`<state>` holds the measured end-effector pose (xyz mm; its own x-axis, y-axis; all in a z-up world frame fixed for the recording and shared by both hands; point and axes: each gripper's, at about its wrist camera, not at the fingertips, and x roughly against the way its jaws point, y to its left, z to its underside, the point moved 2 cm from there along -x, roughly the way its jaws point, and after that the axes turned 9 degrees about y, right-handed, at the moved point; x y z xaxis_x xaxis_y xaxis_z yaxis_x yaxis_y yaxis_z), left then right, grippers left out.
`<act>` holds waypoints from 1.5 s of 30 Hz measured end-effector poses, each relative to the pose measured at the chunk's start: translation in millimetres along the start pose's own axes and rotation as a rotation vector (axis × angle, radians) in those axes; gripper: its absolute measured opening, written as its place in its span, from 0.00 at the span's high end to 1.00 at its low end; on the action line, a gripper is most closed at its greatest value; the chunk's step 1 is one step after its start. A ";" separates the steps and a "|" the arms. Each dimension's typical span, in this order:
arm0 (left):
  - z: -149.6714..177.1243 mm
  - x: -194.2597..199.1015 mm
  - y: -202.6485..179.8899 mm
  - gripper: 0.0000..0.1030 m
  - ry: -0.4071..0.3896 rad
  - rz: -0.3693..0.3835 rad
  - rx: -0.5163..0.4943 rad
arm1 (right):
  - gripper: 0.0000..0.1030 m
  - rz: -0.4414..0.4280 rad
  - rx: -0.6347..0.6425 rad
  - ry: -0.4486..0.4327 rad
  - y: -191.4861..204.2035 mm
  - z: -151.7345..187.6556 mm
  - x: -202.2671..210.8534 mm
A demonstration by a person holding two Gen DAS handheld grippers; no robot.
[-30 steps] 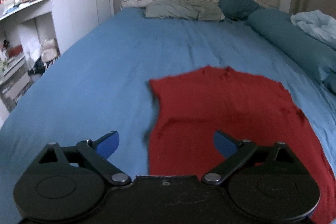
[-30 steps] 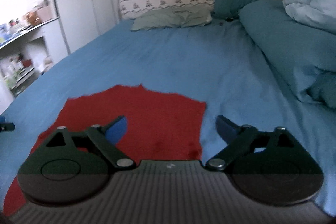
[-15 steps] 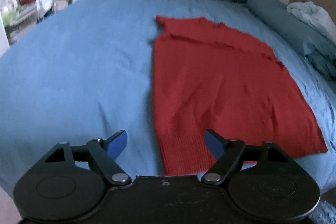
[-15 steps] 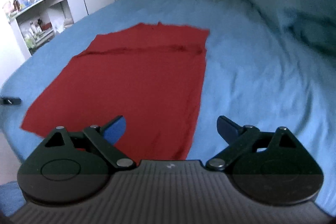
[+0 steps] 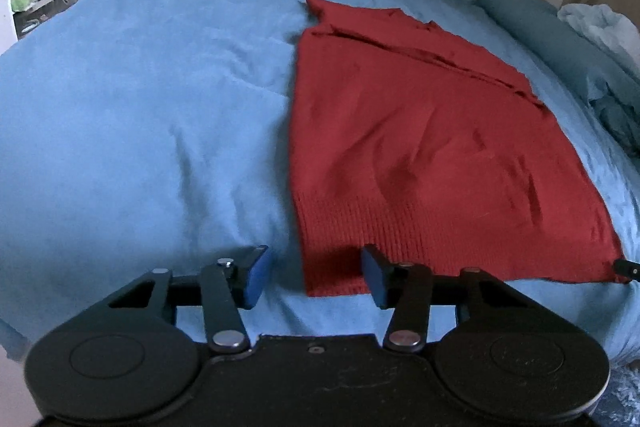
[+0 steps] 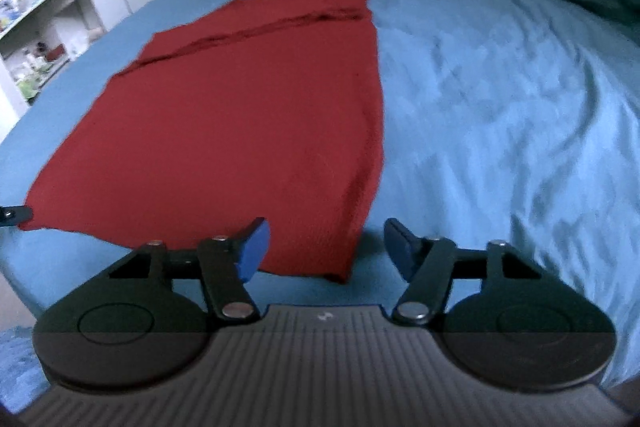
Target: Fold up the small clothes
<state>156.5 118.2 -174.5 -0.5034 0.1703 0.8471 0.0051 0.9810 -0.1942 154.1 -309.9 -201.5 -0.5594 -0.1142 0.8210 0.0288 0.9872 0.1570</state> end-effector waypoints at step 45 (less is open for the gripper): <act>-402.9 -196.1 -51.3 0.95 -0.249 -0.114 0.084 | 0.81 -0.025 -0.105 -0.281 -8.4 -390.3 -179.5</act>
<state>603.0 72.1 -131.4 -0.6932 0.0209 0.7204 -0.1302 0.9795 -0.1537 577.6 -341.2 -135.9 -0.7679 -0.0886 0.6344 0.0895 0.9658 0.2432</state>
